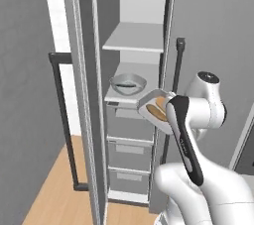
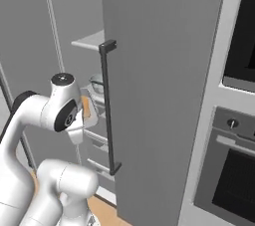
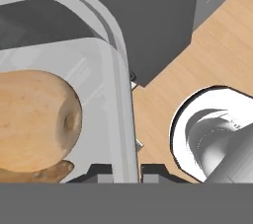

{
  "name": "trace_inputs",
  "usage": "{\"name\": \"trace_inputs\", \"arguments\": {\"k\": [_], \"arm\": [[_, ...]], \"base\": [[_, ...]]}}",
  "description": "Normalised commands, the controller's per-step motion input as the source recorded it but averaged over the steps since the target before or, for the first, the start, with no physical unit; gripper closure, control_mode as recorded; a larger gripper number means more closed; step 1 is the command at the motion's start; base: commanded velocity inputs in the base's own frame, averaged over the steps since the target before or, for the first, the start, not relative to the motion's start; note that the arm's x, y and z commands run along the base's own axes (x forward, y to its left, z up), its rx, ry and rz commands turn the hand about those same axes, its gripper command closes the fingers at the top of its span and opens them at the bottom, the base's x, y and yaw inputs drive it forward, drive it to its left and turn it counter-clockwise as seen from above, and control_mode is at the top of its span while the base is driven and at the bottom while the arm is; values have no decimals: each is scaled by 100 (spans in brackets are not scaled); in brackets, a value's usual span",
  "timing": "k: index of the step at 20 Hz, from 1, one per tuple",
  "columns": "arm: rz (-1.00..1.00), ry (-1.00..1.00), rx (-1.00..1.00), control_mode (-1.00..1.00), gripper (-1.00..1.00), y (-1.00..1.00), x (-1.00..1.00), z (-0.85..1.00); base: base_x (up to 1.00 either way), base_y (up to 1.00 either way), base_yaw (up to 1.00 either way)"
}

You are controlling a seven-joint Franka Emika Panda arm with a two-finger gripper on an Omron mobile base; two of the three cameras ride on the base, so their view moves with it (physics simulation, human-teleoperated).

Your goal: Take the meat container that has the fish and place it on the second highest rack of the freezer. Then take the vegetable container that has the squash and sweet potato and place it on the highest rack of the freezer.

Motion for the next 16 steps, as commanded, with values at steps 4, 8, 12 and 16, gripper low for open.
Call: {"name": "trace_inputs", "arguments": {"k": [4, 8, 12, 16], "arm": [[0, 0, 0, 100, 100, 0, 0, 0], [0, 0, 0, 100, 100, 0, 0, 0], [0, 0, 0, 100, 100, 0, 0, 0], [0, 0, 0, 100, 100, 0, 0, 0]], "base": [[51, 51, -15], [44, 28, -9], [38, 0, -3], [38, 10, -3]]}}
